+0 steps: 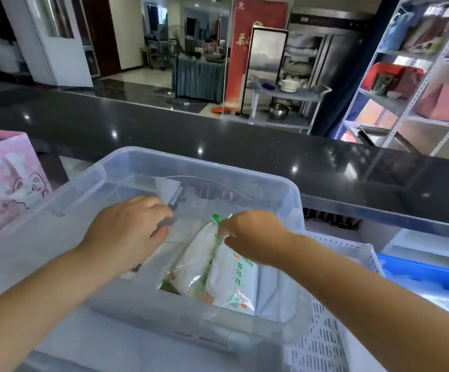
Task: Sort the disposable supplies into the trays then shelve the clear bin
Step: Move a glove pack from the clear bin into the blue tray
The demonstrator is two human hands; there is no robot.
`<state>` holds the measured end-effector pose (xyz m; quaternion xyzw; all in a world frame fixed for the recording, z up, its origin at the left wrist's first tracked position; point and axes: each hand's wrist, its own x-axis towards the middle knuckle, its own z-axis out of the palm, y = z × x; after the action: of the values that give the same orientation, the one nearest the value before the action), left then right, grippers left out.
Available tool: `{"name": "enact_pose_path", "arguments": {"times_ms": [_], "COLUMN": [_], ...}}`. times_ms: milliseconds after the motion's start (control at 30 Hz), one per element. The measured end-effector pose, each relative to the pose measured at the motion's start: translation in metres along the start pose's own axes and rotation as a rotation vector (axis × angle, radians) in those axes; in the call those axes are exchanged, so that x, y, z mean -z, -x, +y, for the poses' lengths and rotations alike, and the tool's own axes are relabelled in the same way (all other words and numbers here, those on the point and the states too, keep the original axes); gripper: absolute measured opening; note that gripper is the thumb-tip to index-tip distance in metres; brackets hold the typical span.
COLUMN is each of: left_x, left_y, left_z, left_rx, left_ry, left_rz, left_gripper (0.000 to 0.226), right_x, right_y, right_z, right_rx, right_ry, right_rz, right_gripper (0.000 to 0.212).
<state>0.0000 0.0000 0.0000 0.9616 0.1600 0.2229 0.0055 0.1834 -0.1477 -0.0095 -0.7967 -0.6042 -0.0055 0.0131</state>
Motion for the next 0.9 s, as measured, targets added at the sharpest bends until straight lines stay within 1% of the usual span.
{"name": "enact_pose_path", "arguments": {"times_ms": [100, 133, 200, 267, 333, 400, 433, 467, 533, 600, 633, 700, 767, 800, 867, 900], "left_x": [0.001, 0.001, -0.001, -0.003, -0.007, -0.011, -0.012, -0.013, -0.014, -0.017, -0.02, -0.035, -0.057, -0.069, -0.091, -0.1], "left_y": [-0.005, -0.005, -0.006, -0.005, -0.005, -0.004, -0.005, -0.005, -0.01, -0.023, -0.032, -0.052, -0.07, -0.077, -0.084, -0.085], "left_z": [-0.026, -0.034, -0.046, -0.053, -0.055, -0.054, -0.054, -0.055, -0.058, -0.059, -0.058, -0.052, -0.042, -0.035, -0.021, -0.014], "left_rx": [-0.09, -0.109, -0.154, -0.186, -0.226, -0.271, -0.285, -0.303, -0.319, -0.284, -0.26, -0.204, -0.11, -0.046, 0.111, 0.179], "left_ry": [-0.015, -0.028, 0.0, 0.033, 0.057, 0.056, 0.037, 0.015, -0.004, 0.039, 0.062, 0.094, 0.125, 0.151, 0.25, 0.308], "left_rz": [-0.035, -0.056, -0.084, -0.105, -0.103, -0.109, -0.134, -0.165, -0.214, -0.275, -0.321, -0.43, -0.579, -0.665, -0.809, -0.853], "left_gripper": [0.014, 0.012, 0.008, 0.009, 0.01, 0.019, 0.025, 0.029, 0.025, 0.018, 0.018, 0.021, 0.023, 0.028, 0.038, 0.038], "right_x": [-0.015, -0.016, -0.025, -0.03, -0.032, -0.033, -0.031, -0.028, -0.017, -0.002, 0.006, 0.016, 0.02, 0.021, 0.02, 0.018], "right_y": [-0.032, -0.036, -0.042, -0.043, -0.044, -0.045, -0.044, -0.043, -0.036, -0.028, -0.024, -0.013, -0.001, 0.004, 0.013, 0.017], "right_z": [-0.009, -0.012, -0.007, -0.006, -0.007, -0.007, -0.006, -0.005, 0.0, 0.004, 0.007, 0.012, 0.018, 0.019, 0.017, 0.016], "right_rx": [0.084, 0.114, 0.133, 0.128, 0.165, 0.233, 0.239, 0.229, 0.211, 0.205, 0.188, 0.134, 0.108, 0.098, 0.083, 0.075], "right_ry": [0.069, 0.101, 0.133, 0.173, 0.256, 0.388, 0.421, 0.421, 0.379, 0.317, 0.3, 0.323, 0.34, 0.344, 0.338, 0.317], "right_rz": [-0.326, -0.403, -0.488, -0.504, -0.489, -0.497, -0.496, -0.483, -0.383, -0.205, -0.13, -0.068, -0.005, 0.03, 0.08, 0.099], "right_gripper": [0.043, 0.05, 0.057, 0.054, 0.045, 0.033, 0.027, 0.023, 0.018, 0.013, 0.011, 0.012, 0.015, 0.015, 0.013, 0.01]}}
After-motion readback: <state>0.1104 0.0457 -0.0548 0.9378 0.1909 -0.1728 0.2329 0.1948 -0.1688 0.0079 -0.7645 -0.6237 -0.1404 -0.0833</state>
